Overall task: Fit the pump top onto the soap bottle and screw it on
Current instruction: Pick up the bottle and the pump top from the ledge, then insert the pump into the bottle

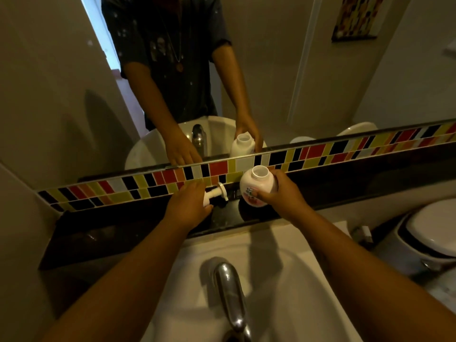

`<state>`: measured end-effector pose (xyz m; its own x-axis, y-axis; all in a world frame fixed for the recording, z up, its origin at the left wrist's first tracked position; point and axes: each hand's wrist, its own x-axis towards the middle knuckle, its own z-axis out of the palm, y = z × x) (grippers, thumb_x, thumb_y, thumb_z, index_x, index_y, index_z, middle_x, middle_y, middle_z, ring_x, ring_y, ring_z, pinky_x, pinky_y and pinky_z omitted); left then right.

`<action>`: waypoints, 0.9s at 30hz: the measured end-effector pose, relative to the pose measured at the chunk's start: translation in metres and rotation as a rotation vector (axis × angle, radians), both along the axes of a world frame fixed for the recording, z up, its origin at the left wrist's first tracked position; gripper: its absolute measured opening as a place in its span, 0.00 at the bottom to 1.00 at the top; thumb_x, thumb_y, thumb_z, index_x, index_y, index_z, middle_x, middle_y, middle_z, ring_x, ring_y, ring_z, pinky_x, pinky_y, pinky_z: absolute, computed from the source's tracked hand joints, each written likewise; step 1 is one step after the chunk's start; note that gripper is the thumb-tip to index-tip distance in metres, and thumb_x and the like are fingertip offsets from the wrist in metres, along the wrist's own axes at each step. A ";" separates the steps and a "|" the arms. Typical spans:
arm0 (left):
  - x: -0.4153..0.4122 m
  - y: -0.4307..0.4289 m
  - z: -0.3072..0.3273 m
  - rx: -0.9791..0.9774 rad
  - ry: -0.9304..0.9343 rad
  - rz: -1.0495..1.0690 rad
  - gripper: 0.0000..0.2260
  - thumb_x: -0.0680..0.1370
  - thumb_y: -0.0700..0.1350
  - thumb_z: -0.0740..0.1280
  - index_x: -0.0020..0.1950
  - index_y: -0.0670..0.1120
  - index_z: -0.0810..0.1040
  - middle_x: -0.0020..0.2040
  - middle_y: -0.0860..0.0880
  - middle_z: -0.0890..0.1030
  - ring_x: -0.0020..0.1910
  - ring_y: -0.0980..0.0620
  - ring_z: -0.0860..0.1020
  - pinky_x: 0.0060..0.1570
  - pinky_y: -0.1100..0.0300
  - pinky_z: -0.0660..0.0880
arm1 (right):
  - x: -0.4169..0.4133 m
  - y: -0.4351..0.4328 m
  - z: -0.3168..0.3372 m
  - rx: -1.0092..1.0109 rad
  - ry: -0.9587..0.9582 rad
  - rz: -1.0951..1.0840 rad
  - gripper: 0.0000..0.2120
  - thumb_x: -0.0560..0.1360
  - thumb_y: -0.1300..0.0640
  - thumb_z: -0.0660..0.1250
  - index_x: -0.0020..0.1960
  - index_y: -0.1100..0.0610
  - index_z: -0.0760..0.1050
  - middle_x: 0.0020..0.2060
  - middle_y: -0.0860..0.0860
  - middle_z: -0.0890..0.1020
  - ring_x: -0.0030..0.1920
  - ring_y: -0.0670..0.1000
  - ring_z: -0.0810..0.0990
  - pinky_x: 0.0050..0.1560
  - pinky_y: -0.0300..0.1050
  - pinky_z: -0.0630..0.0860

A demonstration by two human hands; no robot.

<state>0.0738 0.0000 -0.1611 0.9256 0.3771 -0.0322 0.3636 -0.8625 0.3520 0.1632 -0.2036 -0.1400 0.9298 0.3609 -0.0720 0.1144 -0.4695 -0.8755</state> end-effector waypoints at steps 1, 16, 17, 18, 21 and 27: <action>0.002 0.001 -0.002 -0.014 0.005 0.008 0.23 0.75 0.47 0.74 0.67 0.47 0.72 0.64 0.44 0.77 0.59 0.43 0.77 0.51 0.53 0.73 | 0.000 -0.001 -0.001 0.003 -0.002 0.004 0.28 0.68 0.59 0.73 0.65 0.54 0.67 0.64 0.54 0.75 0.65 0.55 0.73 0.58 0.50 0.73; 0.043 -0.047 0.096 -1.043 -0.457 -0.049 0.20 0.76 0.46 0.72 0.65 0.55 0.69 0.65 0.53 0.77 0.60 0.55 0.76 0.50 0.60 0.73 | 0.001 -0.002 -0.009 0.028 -0.031 0.004 0.28 0.68 0.58 0.73 0.65 0.53 0.66 0.64 0.54 0.74 0.64 0.55 0.73 0.60 0.53 0.73; 0.048 -0.051 0.095 -1.074 -0.466 -0.044 0.20 0.76 0.46 0.72 0.65 0.55 0.69 0.68 0.52 0.76 0.63 0.53 0.75 0.53 0.58 0.74 | 0.001 -0.002 -0.010 0.027 -0.032 0.000 0.29 0.68 0.58 0.74 0.65 0.53 0.66 0.64 0.54 0.74 0.64 0.55 0.73 0.60 0.52 0.73; 0.052 -0.055 0.093 -1.110 -0.473 -0.038 0.21 0.76 0.46 0.72 0.66 0.54 0.70 0.70 0.51 0.76 0.65 0.52 0.74 0.57 0.56 0.74 | 0.001 -0.002 -0.011 0.027 -0.032 -0.006 0.29 0.68 0.58 0.74 0.65 0.53 0.66 0.64 0.54 0.74 0.64 0.55 0.73 0.60 0.53 0.73; 0.059 -0.065 0.080 -1.206 -0.489 0.009 0.23 0.76 0.47 0.72 0.69 0.53 0.70 0.69 0.49 0.77 0.68 0.48 0.75 0.69 0.44 0.70 | 0.001 -0.001 -0.013 0.041 -0.038 -0.019 0.29 0.68 0.57 0.74 0.65 0.52 0.66 0.63 0.53 0.75 0.63 0.54 0.74 0.59 0.51 0.73; 0.070 -0.078 0.073 -1.310 -0.578 0.081 0.18 0.75 0.51 0.72 0.63 0.56 0.74 0.64 0.50 0.80 0.65 0.47 0.77 0.68 0.40 0.70 | 0.002 -0.001 -0.017 0.072 -0.046 -0.018 0.28 0.68 0.56 0.74 0.64 0.51 0.66 0.63 0.52 0.75 0.61 0.52 0.74 0.56 0.47 0.73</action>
<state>0.1435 -0.0783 -0.0880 0.9062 0.4221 -0.0249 -0.0706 0.2092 0.9753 0.1655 -0.2046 -0.1573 0.9378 0.3472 -0.0033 0.1480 -0.4082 -0.9008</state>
